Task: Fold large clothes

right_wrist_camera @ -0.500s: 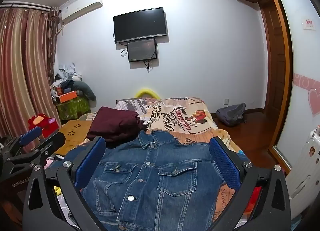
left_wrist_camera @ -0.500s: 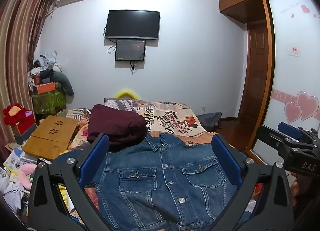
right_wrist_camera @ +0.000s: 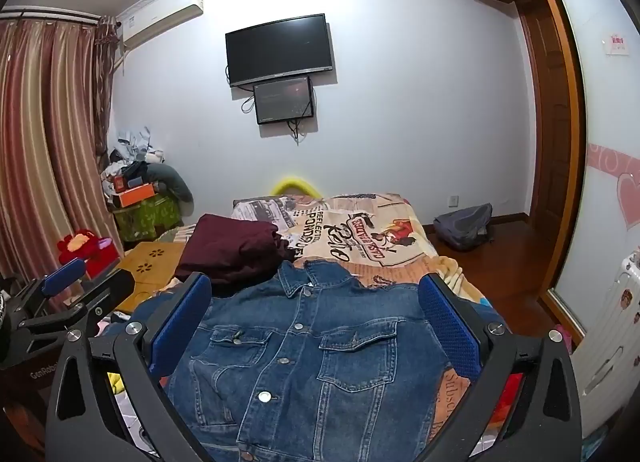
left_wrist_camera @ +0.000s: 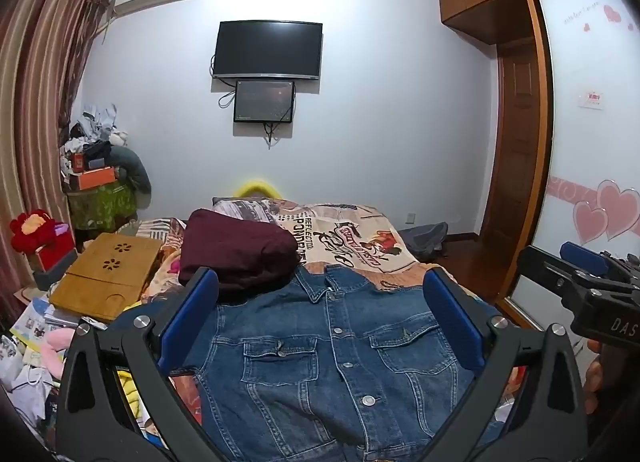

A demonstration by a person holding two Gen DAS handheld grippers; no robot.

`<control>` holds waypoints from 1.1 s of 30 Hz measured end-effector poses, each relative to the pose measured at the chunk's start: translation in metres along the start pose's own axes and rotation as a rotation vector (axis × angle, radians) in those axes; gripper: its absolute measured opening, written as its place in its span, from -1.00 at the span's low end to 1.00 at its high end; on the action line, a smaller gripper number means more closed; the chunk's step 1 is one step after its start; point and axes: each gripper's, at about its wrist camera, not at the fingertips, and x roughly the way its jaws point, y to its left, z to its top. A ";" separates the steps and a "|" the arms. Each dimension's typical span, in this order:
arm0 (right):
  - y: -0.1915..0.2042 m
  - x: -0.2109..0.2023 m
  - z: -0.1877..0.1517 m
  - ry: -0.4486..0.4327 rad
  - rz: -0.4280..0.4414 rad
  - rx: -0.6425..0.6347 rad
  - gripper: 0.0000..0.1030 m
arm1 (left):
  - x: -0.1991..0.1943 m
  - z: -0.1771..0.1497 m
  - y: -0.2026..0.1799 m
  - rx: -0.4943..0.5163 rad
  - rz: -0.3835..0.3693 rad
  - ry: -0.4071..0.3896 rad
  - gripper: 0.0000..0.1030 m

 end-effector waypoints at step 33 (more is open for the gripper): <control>0.003 0.007 -0.004 0.018 0.005 -0.003 1.00 | 0.005 0.002 0.004 -0.007 0.000 0.015 1.00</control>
